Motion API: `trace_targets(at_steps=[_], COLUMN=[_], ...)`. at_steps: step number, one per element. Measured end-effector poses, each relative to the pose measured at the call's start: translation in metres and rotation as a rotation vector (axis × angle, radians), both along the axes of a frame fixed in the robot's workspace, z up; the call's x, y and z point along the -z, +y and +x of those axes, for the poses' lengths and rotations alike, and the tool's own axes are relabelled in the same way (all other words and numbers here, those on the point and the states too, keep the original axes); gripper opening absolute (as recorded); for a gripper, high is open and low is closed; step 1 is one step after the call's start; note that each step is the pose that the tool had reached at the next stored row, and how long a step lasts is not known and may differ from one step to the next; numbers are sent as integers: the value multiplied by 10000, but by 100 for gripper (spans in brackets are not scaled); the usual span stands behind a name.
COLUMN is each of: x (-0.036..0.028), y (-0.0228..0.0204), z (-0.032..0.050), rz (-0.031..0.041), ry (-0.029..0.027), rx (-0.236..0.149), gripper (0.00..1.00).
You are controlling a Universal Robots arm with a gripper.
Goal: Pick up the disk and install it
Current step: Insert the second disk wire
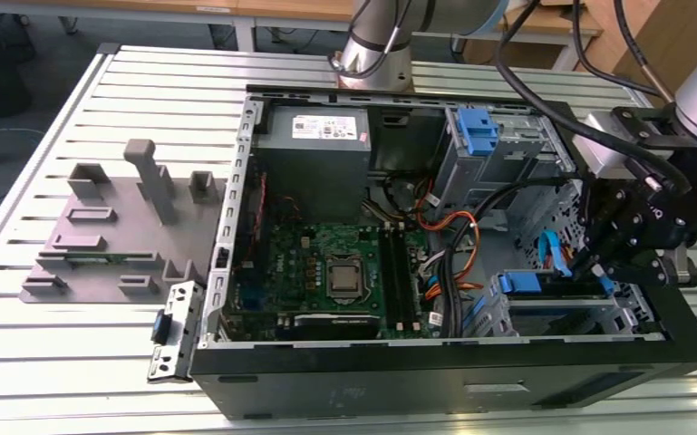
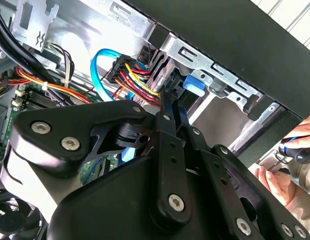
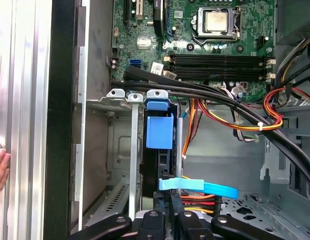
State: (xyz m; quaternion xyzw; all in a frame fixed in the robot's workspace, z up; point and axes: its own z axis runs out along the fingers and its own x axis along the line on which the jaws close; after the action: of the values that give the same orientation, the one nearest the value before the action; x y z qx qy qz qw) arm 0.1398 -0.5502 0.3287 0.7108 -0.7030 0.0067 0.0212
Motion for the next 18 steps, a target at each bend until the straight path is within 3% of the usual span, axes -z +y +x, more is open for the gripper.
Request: trace_targets(at_steps=[11, 14, 18], x=[24, 19, -25], y=[0, 0, 0], z=[0, 0, 0], rz=[14, 3, 4], ry=[1, 1, 0], rx=[0, 0, 0], gripper=[18, 30, 30])
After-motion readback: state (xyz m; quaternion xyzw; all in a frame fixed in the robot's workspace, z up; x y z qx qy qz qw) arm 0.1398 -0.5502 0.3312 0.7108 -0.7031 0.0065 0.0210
